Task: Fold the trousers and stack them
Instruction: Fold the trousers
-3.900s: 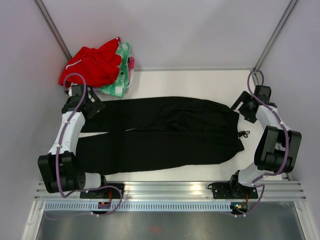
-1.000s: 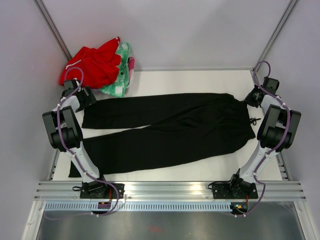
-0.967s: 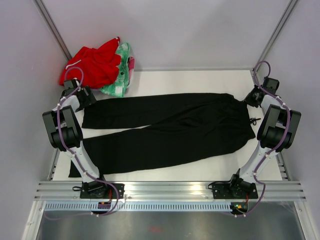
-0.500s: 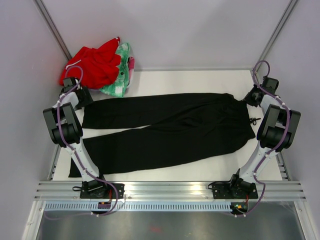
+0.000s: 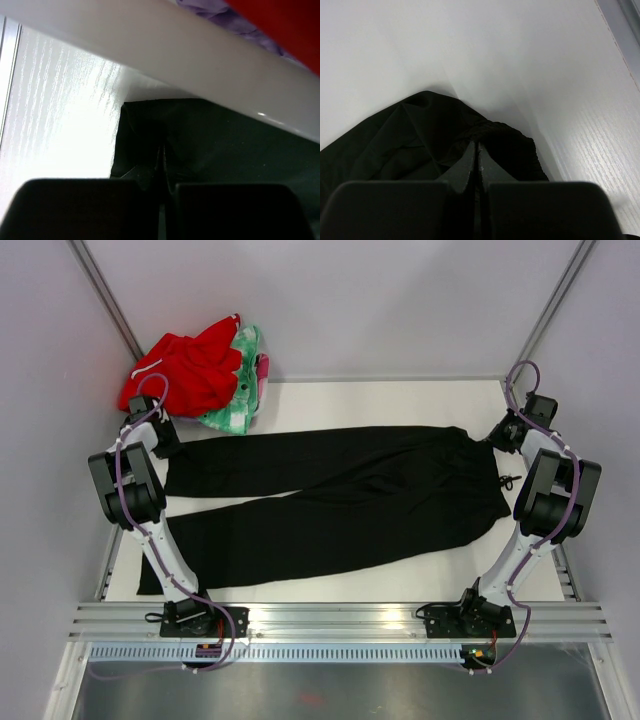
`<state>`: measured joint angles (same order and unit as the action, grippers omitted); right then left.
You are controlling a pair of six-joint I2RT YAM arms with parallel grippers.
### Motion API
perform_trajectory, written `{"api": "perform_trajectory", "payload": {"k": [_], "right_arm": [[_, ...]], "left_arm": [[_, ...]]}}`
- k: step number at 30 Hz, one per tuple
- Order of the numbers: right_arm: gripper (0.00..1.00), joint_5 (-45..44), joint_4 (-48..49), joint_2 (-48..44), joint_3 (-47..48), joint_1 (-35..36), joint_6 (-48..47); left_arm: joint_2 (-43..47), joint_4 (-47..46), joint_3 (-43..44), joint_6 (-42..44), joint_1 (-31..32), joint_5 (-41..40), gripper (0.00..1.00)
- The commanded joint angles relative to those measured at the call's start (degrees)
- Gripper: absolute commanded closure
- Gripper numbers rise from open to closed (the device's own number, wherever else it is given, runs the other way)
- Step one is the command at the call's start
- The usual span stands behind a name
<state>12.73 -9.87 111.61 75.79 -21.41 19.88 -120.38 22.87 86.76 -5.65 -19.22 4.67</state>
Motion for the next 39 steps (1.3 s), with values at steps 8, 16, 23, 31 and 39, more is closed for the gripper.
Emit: {"api": "perform_trajectory", "payload": {"k": [8,16,23,31,39], "right_arm": [[1.00,6.5,4.4,-5.3,0.9,0.4,0.0],[1.00,13.4,11.6,-9.0,-1.3,0.3,-1.9],[1.00,11.3,9.3,-9.7,-0.6,0.3,-3.0],[1.00,12.3,13.1,-14.7,-5.3,-0.8,-2.8],[1.00,11.4,12.6,-23.3,-7.1,-2.1,-2.0]], "left_arm": [[15.6,-8.7,-7.2,1.9,-0.1,0.6,0.98],[25.5,-13.5,-11.3,-0.1,-0.4,3.9,0.98],[30.8,-14.4,-14.4,-1.1,-1.0,4.0,0.98],[37.0,-8.9,-14.2,-5.9,-2.2,0.4,0.98],[44.8,10.1,-6.4,-14.6,-2.7,-9.3,0.98]]}}
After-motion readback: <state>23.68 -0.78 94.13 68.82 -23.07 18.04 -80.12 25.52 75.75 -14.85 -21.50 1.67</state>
